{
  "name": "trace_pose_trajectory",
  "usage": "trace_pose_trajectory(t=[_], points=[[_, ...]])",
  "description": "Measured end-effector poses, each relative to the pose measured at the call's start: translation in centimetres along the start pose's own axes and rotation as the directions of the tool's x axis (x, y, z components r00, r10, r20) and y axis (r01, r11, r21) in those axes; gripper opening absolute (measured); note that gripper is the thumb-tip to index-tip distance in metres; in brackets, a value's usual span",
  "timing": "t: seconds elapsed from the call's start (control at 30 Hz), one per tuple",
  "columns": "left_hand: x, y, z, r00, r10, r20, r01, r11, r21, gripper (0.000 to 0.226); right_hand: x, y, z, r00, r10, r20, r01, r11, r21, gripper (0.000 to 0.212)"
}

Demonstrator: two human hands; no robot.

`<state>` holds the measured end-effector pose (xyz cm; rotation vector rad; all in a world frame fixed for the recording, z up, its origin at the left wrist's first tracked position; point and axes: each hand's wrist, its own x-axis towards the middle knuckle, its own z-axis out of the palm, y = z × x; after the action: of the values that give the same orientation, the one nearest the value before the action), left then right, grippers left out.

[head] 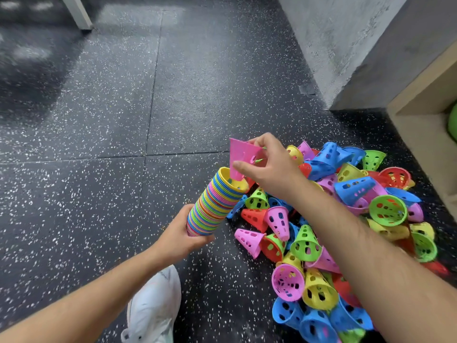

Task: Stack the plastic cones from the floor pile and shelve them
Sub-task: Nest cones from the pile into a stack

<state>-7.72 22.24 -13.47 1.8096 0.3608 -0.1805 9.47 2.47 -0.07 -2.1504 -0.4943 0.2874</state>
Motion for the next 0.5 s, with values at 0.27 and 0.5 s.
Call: trace_pose_trajectory(t=[0.27, 0.5], points=[[0.2, -0.5, 0.2, 1.0, 0.029, -0.01, -0.028, 0.999, 0.032, 0.071, -3.2, 1.0, 2.3, 0.971, -0.026, 0.239, -0.014, 0.986, 0.163, 0.062], [-0.3, -1.8, -1.2, 0.997, -0.011, -0.071, 0.013, 1.0, 0.026, 0.071, -2.0, 4.5, 5.1, 0.99, 0.002, 0.142, 0.029, 0.977, -0.211, 0.046]])
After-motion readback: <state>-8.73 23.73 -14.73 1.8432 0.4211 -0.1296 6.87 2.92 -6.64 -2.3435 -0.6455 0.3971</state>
